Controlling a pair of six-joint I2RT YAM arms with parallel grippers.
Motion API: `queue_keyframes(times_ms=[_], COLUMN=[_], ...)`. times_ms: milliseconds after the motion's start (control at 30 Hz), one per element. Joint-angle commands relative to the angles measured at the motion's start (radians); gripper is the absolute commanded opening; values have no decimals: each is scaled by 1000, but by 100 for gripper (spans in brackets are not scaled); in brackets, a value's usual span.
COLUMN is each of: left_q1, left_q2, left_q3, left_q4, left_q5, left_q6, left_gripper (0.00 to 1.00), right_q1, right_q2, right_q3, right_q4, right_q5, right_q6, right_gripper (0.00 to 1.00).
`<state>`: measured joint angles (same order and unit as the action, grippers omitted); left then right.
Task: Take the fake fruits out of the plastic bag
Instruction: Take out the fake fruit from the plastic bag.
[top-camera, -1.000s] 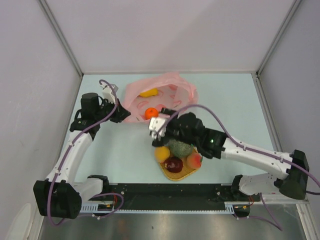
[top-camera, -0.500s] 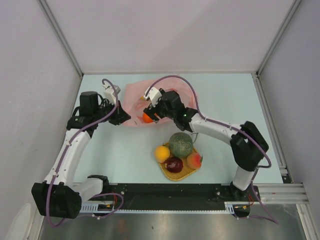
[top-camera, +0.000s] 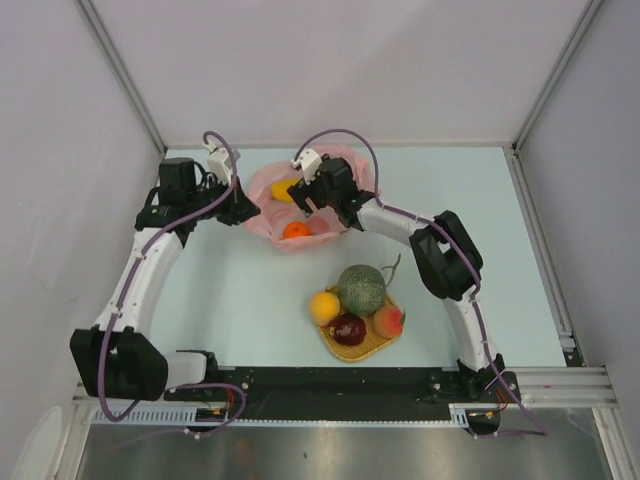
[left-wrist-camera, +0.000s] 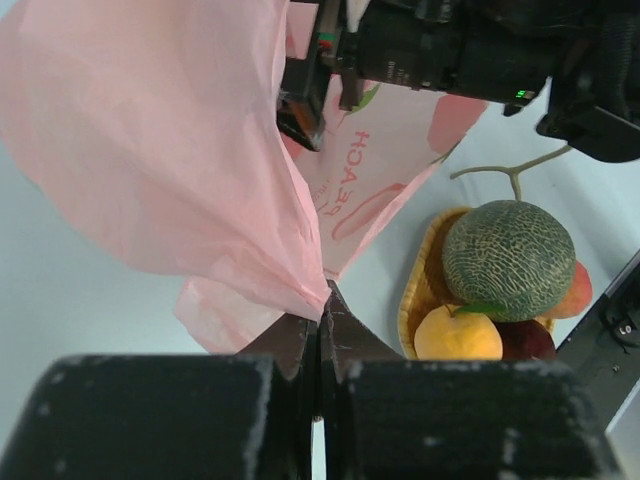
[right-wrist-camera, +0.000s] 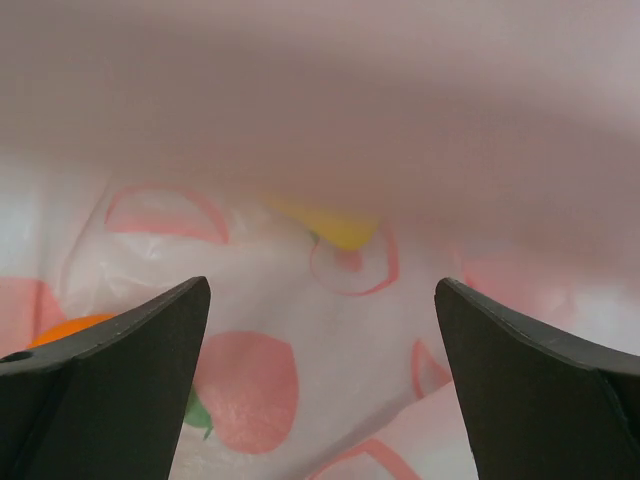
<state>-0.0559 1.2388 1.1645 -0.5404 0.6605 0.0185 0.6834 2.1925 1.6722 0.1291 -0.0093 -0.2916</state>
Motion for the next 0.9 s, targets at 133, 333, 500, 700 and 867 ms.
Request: queue_keyframes(times_ms=[133,333,500,700,867], left_q1=[7,7,5,7,7], left_q2=[-2,-71,-29,-24,-27], left_q3=[115,112,71,37,26], left_q4=[17,63,3,39,50], left_q5=[-38,-94,-134,-133,-131], left_q6=[11,60,97,74,60], left_gripper=[0,0,0,0,0], right_q1=[140,169,160,122,102], right_q2=[-119,-83,-59,28,88], right_q3=[-121,-29,-8,107,104], right_q4=[-25,-10,76,49,52], right_q5=[-283,-670,-465,-322,-357], right_q6=[150,157,195,88,-56], right_gripper=[97,91,97,100,100])
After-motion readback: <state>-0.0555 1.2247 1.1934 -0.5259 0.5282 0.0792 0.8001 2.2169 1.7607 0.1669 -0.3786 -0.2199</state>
